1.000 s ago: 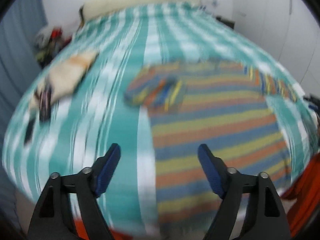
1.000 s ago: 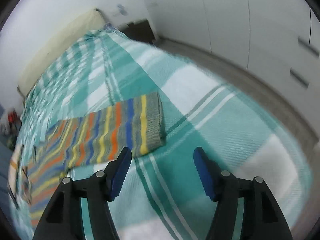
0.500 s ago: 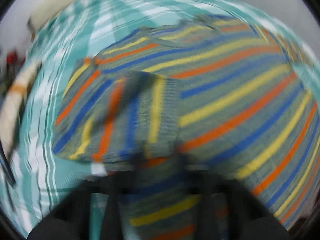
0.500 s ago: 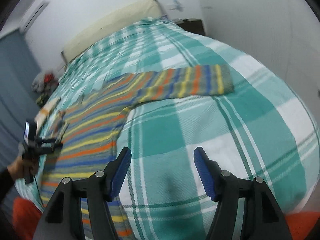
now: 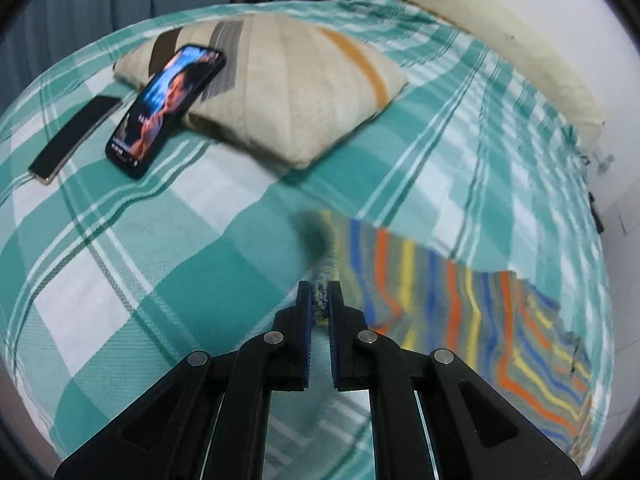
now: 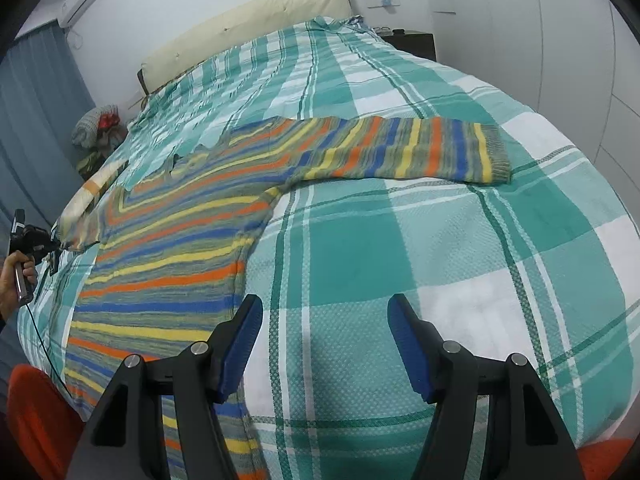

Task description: Fold small clothes

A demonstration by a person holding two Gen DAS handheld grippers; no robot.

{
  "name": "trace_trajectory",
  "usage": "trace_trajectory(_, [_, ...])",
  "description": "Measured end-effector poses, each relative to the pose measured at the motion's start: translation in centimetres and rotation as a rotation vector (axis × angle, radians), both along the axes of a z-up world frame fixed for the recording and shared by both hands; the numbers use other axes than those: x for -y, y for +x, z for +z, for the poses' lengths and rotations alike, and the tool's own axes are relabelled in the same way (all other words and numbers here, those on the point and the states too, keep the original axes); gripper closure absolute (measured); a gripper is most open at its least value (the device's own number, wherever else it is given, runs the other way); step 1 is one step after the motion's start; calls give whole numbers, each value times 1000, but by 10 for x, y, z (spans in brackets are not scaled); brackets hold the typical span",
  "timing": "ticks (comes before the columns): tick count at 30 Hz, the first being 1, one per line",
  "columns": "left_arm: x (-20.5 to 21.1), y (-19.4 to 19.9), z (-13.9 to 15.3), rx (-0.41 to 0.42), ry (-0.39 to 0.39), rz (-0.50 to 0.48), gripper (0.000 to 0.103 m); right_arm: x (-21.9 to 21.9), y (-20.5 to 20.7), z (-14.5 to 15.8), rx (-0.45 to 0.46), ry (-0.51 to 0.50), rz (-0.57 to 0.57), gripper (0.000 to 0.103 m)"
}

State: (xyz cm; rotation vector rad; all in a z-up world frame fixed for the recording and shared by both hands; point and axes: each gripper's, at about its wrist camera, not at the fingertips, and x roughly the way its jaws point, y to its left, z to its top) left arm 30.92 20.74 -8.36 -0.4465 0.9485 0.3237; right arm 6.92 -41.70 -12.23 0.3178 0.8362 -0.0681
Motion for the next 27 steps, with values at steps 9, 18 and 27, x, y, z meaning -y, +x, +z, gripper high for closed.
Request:
trace_trajectory(9, [-21, -31, -20, -47, 36, 87, 99, 3, 3, -7, -20, -1, -6, 38])
trace_trajectory(18, [-41, -42, -24, -2, -115, 90, 74, 4, 4, -8, -26, -9, -8, 38])
trace_trajectory(27, [-46, -63, -32, 52, -155, -12, 34, 1, 7, -13, -38, -7, 1, 38])
